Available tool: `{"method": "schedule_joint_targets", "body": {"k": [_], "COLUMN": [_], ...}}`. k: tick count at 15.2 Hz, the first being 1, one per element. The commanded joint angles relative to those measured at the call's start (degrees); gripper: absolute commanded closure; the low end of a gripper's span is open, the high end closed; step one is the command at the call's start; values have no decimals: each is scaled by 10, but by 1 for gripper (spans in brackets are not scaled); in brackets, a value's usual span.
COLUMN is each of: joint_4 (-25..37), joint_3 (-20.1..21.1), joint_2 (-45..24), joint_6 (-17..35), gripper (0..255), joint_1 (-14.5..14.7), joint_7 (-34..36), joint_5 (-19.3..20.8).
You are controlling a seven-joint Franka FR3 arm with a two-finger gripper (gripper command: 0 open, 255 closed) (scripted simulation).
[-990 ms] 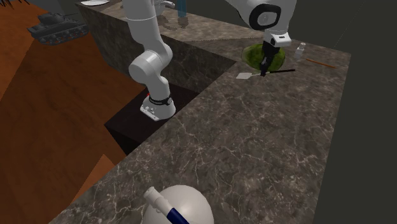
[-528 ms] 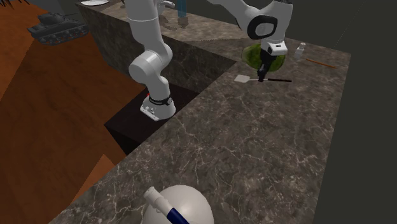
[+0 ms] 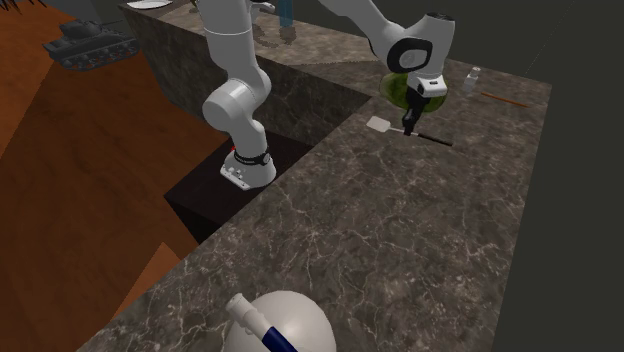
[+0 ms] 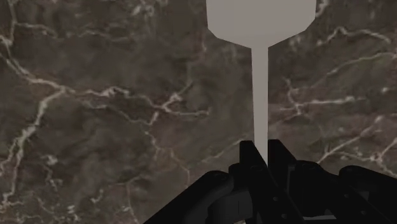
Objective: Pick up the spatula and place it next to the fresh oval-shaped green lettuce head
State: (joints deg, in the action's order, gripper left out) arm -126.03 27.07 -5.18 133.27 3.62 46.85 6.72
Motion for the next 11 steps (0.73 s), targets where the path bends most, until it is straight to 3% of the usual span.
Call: {"method": "schedule_joint_targets", "body": {"k": [1,4,5,11], "joint_4": [0,0,0,6], "joint_3": [0,0,0,1], "joint_2": [0,0,0,13], "joint_6": [1,1,1,-17], "gripper": [255,255,0,0], "joint_1": [0,0,0,-1], "joint_7": [0,0,0,-7], "joint_5": [0,0,0,-9]}}
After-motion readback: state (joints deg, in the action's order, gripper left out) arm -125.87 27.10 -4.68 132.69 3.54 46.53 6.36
